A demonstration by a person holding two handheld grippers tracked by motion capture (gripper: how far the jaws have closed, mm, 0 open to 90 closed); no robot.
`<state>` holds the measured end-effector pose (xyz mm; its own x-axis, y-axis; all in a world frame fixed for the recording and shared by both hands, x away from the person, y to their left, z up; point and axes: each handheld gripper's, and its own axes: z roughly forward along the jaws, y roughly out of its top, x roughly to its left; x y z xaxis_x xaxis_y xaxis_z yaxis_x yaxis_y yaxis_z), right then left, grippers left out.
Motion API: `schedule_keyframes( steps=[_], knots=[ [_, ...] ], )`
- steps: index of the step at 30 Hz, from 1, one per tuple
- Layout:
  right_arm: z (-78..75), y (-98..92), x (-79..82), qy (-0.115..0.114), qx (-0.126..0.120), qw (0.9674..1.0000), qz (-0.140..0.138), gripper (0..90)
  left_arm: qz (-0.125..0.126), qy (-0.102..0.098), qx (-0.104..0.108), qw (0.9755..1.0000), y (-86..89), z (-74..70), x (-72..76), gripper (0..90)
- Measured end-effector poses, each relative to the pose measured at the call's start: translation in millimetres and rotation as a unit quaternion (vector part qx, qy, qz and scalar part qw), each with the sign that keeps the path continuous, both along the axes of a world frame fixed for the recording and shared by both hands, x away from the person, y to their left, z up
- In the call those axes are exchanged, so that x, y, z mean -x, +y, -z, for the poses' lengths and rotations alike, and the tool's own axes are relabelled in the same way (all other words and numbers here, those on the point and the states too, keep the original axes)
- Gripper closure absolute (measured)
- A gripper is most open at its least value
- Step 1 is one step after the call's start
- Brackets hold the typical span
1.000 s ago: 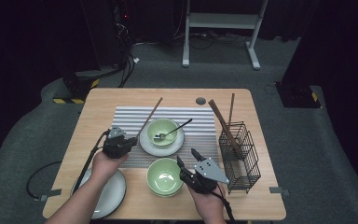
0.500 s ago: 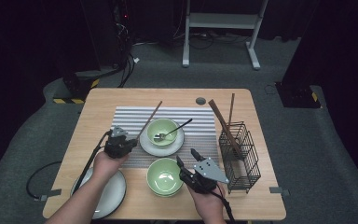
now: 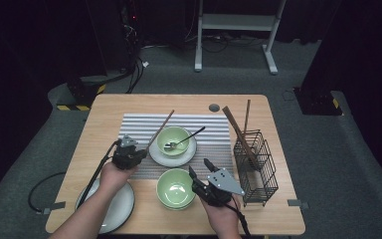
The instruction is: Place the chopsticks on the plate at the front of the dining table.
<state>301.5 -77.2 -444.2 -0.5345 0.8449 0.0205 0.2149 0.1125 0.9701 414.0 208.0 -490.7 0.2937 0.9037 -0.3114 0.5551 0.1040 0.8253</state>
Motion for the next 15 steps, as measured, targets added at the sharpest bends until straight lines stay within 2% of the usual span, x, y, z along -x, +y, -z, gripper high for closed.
schedule_keyframes(
  steps=[15],
  knots=[
    [2.1, -0.4, -1.4, 0.006, -0.002, 1.0, 0.001, 42.0, -0.003, 0.022, -0.012, 0.9997, 1.3, 4.0, -2.5, 84.6]
  ],
)
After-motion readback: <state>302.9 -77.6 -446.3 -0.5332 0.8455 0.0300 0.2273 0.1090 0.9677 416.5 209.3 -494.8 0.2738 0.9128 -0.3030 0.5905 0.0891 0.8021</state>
